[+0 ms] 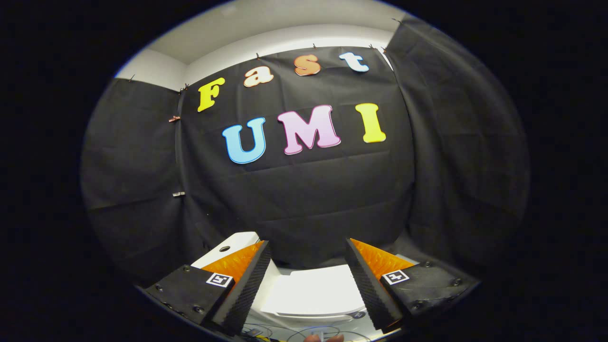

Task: Open the toilet lid.

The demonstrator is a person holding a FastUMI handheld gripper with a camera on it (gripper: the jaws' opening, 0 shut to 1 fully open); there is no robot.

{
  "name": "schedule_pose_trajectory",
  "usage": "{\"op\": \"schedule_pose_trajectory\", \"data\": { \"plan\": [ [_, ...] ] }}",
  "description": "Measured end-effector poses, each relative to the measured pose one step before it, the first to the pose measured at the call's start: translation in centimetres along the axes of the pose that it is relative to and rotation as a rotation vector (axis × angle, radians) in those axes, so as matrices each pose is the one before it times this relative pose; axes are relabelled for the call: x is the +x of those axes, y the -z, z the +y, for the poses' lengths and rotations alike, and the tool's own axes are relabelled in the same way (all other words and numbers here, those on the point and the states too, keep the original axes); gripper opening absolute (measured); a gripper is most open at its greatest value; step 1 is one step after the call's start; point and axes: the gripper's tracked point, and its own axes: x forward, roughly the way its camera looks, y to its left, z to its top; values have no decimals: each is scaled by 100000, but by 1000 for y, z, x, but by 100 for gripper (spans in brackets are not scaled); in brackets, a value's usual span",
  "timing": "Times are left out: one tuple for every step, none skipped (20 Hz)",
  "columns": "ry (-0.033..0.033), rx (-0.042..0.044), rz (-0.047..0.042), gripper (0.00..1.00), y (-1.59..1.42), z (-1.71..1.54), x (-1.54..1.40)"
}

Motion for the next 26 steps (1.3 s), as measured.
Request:
{"op": "schedule_pose_trajectory", "data": {
  "plan": [
    [-960, 4365, 1982, 98, 1019, -667, 345],
    [-863, 4096, 1787, 98, 930, -738, 330],
    [-636, 4319, 1761, 98, 975, -914, 207],
    [-645, 3918, 1387, 98, 740, -762, 201],
    [-828, 5036, 1584, 98, 882, -907, 212],
    [77, 5142, 1112, 98, 671, -1124, 217],
    [-71, 4681, 1334, 98, 733, -1373, 255],
    [289, 4453, 1269, 98, 740, -1239, 345],
    [313, 4340, 1291, 98, 698, -1313, 385],
    [903, 3852, 1365, 98, 751, -1290, 524],
    [971, 3334, 1440, 98, 561, -1413, 454],
    [1130, 2927, 1004, 98, 500, -1600, 340],
    [1495, 2243, 1445, 98, 599, -1646, 167],
    [1327, 1831, 1634, 98, 591, -1565, 261],
    [925, 1999, 1582, 98, 715, -1474, 260],
    [775, 2646, 1806, 98, 572, -1272, 318],
    [1423, 2924, 1169, 98, 434, -1414, 436],
    [-290, 3267, 1015, 98, 449, -952, 310],
    [495, 3153, 1392, 98, 529, -1094, 449],
    [704, 2844, 1209, 98, 384, -933, 358],
    [487, 2416, 1366, 98, 450, -984, 343],
    [217, 2120, 1212, 98, 448, -1034, 516],
    [616, 2082, 1218, 98, 360, -989, 411],
    [347, 1986, 1381, 98, 332, -912, 474],
    [408, 2071, 1448, 98, 379, -836, 480],
    [270, 1951, 1618, 98, 384, -971, 495]
  ]
}}
